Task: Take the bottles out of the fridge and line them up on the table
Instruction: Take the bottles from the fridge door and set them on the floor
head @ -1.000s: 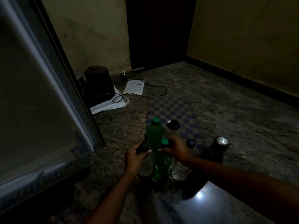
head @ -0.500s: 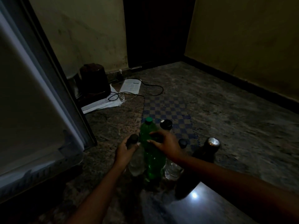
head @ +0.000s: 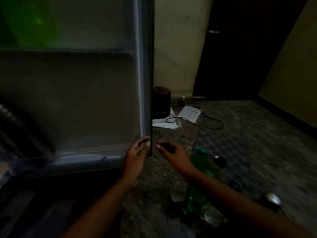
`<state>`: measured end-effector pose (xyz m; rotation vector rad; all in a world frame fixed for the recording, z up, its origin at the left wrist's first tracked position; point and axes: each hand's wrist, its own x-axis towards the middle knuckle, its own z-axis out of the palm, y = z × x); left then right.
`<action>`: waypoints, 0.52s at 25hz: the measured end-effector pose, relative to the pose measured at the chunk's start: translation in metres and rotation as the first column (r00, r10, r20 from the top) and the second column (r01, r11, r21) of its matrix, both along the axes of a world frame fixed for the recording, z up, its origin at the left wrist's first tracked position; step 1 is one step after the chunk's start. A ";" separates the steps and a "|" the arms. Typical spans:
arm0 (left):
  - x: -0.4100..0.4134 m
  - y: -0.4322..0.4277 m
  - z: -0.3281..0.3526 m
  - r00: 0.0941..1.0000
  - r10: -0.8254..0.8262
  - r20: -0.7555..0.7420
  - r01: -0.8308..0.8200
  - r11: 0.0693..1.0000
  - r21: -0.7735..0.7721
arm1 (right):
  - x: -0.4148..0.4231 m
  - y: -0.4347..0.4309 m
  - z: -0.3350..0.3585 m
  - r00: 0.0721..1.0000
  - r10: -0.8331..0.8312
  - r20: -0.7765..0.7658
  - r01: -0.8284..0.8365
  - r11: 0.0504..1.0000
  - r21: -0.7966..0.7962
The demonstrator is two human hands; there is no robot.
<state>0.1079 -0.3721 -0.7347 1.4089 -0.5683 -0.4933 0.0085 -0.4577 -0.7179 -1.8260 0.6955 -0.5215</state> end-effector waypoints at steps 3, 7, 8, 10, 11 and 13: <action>0.039 0.046 0.033 0.984 0.176 0.007 -0.175 0.982 -0.074 | 0.058 0.035 0.035 0.984 0.152 0.096 -0.156 0.987 0.040; 0.102 0.112 0.054 0.903 0.421 0.082 -0.404 0.900 -0.165 | 0.128 0.074 0.070 0.951 0.247 0.188 -0.268 0.958 0.100; 0.117 0.126 0.058 0.872 0.482 0.081 -0.461 0.866 -0.192 | 0.143 0.083 0.076 0.943 0.266 0.199 -0.291 0.950 0.114; 0.149 0.154 0.066 0.799 0.596 0.078 -0.563 0.787 -0.252 | 0.170 0.102 0.085 0.930 0.301 0.210 -0.328 0.938 0.108; 0.167 0.166 0.069 0.758 0.646 0.088 -0.605 0.748 -0.273 | 0.183 0.110 0.087 0.922 0.320 0.217 -0.347 0.932 0.101; 0.201 0.183 0.075 0.678 0.721 0.146 -0.671 0.687 -0.279 | 0.201 0.122 0.091 0.915 0.341 0.217 -0.365 0.927 0.084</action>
